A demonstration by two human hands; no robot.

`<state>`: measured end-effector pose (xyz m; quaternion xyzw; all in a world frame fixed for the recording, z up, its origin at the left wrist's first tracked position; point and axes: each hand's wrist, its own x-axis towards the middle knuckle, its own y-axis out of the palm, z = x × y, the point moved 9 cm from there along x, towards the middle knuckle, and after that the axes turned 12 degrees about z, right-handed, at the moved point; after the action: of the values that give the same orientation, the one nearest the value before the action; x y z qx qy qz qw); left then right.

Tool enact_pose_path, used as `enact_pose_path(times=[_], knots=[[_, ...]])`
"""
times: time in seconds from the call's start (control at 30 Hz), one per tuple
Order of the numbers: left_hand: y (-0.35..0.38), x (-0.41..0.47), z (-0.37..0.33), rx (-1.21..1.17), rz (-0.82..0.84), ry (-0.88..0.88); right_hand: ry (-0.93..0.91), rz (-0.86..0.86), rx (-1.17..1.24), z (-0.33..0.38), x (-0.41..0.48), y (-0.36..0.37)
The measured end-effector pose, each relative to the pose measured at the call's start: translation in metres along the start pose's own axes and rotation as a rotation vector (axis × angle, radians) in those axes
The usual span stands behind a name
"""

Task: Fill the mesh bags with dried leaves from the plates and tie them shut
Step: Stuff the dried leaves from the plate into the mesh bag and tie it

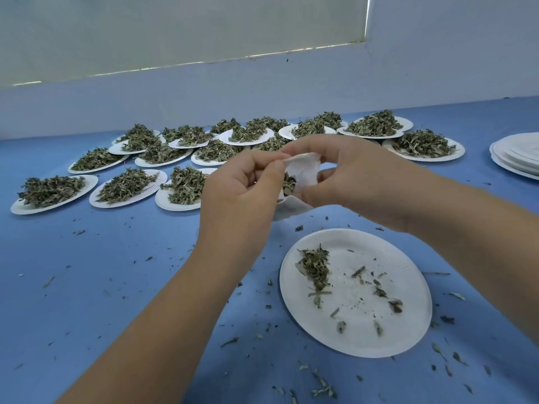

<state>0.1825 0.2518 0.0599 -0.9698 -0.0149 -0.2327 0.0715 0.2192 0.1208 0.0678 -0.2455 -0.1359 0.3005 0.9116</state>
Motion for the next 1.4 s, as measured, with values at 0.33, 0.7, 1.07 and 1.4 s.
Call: enact_pose_path(times=[0.33,0.7,1.07,1.4], knots=[[0.022,-0.004,-0.004,-0.07,0.123,0.013,-0.033,-0.145,-0.075,0.006,-0.002,-0.003],[0.024,-0.007,-0.011,0.07,0.134,0.025,0.052,-0.093,-0.201,-0.005,0.003,0.002],[0.034,-0.008,-0.006,0.092,0.194,0.025,0.167,-0.157,-0.44,-0.014,0.008,0.001],[-0.008,0.002,-0.008,0.11,-0.018,0.014,-0.062,-0.339,-0.234,0.025,-0.029,-0.037]])
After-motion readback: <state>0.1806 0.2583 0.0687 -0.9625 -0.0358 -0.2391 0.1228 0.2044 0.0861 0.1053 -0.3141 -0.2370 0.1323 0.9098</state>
